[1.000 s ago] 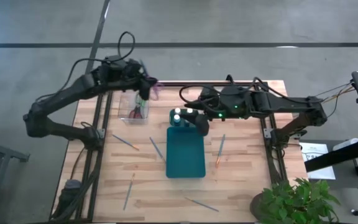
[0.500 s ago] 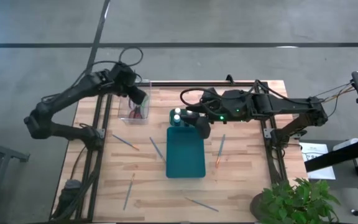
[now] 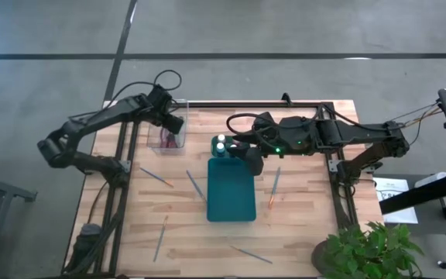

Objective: Pick & Place Paint Supplies
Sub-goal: Put the purple scissors into the transparent bin, then put the blue paintbrush into the blue bin

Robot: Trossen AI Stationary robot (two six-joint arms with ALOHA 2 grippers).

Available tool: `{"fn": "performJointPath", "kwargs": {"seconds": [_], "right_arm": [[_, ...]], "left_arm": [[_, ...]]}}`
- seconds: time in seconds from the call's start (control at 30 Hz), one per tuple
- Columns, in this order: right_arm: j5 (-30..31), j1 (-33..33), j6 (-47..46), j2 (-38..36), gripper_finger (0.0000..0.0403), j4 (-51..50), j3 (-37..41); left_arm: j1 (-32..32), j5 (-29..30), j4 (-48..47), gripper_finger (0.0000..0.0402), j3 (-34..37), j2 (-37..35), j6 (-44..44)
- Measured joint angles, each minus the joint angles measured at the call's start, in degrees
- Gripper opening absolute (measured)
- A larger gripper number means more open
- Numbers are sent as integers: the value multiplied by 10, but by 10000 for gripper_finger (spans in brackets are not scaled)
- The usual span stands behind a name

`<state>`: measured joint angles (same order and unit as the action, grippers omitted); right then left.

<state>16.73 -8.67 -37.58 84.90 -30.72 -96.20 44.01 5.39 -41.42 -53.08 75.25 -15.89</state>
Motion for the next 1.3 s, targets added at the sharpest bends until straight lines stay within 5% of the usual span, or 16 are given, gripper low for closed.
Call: {"fn": "performJointPath", "kwargs": {"seconds": [0.5, 0.87, 1.3], "right_arm": [[13, 0, -4, 0, 266, 0, 0], [14, 0, -10, 0, 266, -4, 0], [43, 0, -52, 0, 266, -84, 0]], "left_arm": [[13, -24, -41, 37, 0, 50, 3], [14, -17, -48, 212, -10, 48, 6], [14, -22, -101, 237, -154, 5, 56]]}}
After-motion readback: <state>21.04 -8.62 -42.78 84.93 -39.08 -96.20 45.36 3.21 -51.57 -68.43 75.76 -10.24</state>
